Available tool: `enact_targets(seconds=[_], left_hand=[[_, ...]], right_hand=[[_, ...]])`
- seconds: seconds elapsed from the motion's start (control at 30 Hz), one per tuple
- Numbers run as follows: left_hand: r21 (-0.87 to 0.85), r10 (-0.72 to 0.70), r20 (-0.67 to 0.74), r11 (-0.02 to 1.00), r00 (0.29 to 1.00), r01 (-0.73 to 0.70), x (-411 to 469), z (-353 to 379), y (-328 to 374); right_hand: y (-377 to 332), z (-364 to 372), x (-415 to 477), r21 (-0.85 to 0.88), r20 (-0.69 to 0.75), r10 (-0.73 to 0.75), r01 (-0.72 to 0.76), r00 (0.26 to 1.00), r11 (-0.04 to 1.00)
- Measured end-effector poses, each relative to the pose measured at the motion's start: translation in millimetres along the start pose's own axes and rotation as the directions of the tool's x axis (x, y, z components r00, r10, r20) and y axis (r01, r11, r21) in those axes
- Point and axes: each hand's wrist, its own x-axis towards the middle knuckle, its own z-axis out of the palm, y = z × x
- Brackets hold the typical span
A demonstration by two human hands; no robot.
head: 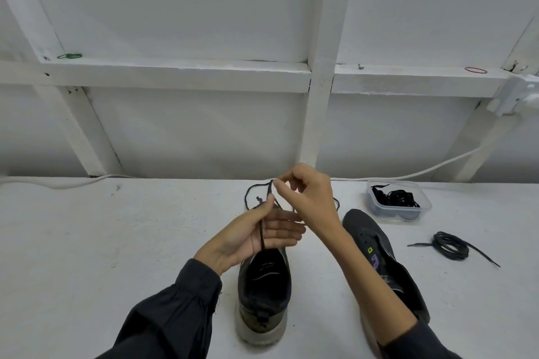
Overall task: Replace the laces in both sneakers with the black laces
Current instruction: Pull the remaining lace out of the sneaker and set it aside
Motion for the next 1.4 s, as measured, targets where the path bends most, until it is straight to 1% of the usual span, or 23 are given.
enact_targets(seconds=[0.1,0.2,0.27,0.33,0.37,0.4,0.47,0.5,0.53,0.6,0.67,0.7,0.73,0.77,0.87,0.93,1.07,1.13,1.2,1.23,1.3,1.33,1.4], left_hand=[[-0.126,0.032,-0.017,0.991,0.999,-0.034,0.6,0.5,2.8],[-0.222,0.07,-0.022,0.972,0.997,-0.073,0.2,-1.4,2.9],[-0.209,0.079,-0.011,0.975,0.997,-0.08,-0.7,-2.1,2.8],[-0.161,0.076,0.002,0.984,0.997,-0.075,-1.6,-1.4,2.8],[-0.13,0.08,0.008,0.988,0.997,-0.079,-1.2,-1.4,2.1],[-0.1,0.085,0.015,0.992,0.996,-0.083,-1.2,-1.0,1.7],[-0.074,0.066,0.029,0.995,0.997,-0.064,-0.6,-0.4,0.0],[-0.065,0.052,0.044,0.997,0.998,-0.049,-0.7,-0.3,-1.0],[-0.049,0.039,0.061,0.998,0.997,-0.036,-1.0,0.6,-1.4],[-0.012,0.023,0.108,1.0,0.994,-0.021,-2.9,3.5,-1.9],[0.013,0.023,0.149,1.0,0.989,-0.025,-4.6,6.3,-2.4],[0.02,0.029,0.157,0.999,0.987,-0.033,-5.3,7.4,-2.5],[0.026,0.035,0.16,0.999,0.986,-0.04,-5.6,8.0,-3.0],[0.029,0.039,0.161,0.999,0.986,-0.045,-5.5,7.8,-4.0],[0.019,0.064,0.17,0.997,0.983,-0.068,-4.9,4.7,-6.3],[0.001,0.099,0.198,0.995,0.975,-0.101,-5.0,1.4,-6.1],[-0.014,0.152,0.255,0.988,0.955,-0.154,-5.0,2.1,1.0],[-0.016,0.191,0.258,0.981,0.947,-0.193,-2.7,4.2,6.3],[-0.036,0.245,0.225,0.969,0.943,-0.244,0.0,3.8,12.7],[-0.046,0.275,0.196,0.962,0.941,-0.271,1.1,2.2,16.2],[-0.052,0.316,0.153,0.949,0.936,-0.312,3.1,-3.6,23.2],[-0.031,0.327,0.139,0.945,0.935,-0.326,4.1,-6.9,25.7],[0.058,0.333,0.122,0.938,0.935,-0.342,6.1,-13.6,27.1]], right_hand=[[-5.8,-4.1,-13.3,-0.007,0.062,-0.104,0.104,0.993,0.995],[-4.9,-8.6,-26.4,-0.058,0.18,-0.159,0.172,0.971,0.983],[-4.9,-11.0,-30.7,-0.098,0.295,-0.21,0.249,0.932,0.964],[-6.8,-15.2,-29.6,-0.081,0.403,-0.237,0.292,0.884,0.953],[-7.8,-18.5,-26.9,-0.037,0.423,-0.221,0.26,0.879,0.965],[-9.2,-22.8,-22.5,0.036,0.409,-0.186,0.188,0.893,0.982],[-10.1,-30.3,-11.6,0.167,0.326,-0.112,0.059,0.939,0.984],[-7.5,-32.1,-5.9,0.166,0.302,-0.087,0.038,0.949,0.985],[-3.9,-32.9,-0.3,0.132,0.318,-0.072,0.031,0.945,0.991],[2.6,-31.5,7.7,0.055,0.46,-0.042,0.019,0.887,0.998],[8.1,-28.6,11.2,0.01,0.605,-0.026,0.025,0.796,1.0],[9.5,-26.9,12.0,-0.009,0.647,-0.027,0.042,0.762,0.999],[10.9,-25.6,13.0,-0.015,0.665,-0.033,0.058,0.746,0.998],[11.4,-24.6,14.2,0.003,0.661,-0.048,0.062,0.749,0.998],[10.3,-27.0,20.5,0.131,0.55,-0.087,0.017,0.831,0.991],[9.8,-26.5,22.4,0.161,0.491,-0.067,-0.015,0.869,0.987],[9.1,-14.4,7.5,0.192,0.463,-0.027,-0.071,0.886,0.979],[12.3,-6.7,-5.9,0.164,0.463,0.036,-0.125,0.885,0.978],[13.7,1.6,-23.7,0.123,0.46,0.095,-0.17,0.883,0.978],[15.1,6.2,-31.7,0.103,0.473,0.086,-0.152,0.877,0.983],[15.6,10.2,-43.7,0.06,0.523,0.017,-0.057,0.852,0.997],[14.2,8.4,-46.6,0.034,0.554,-0.004,-0.018,0.833,0.999],[8.5,1.1,-46.8,0.007,0.603,-0.004,-0.001,0.798,1.0]])
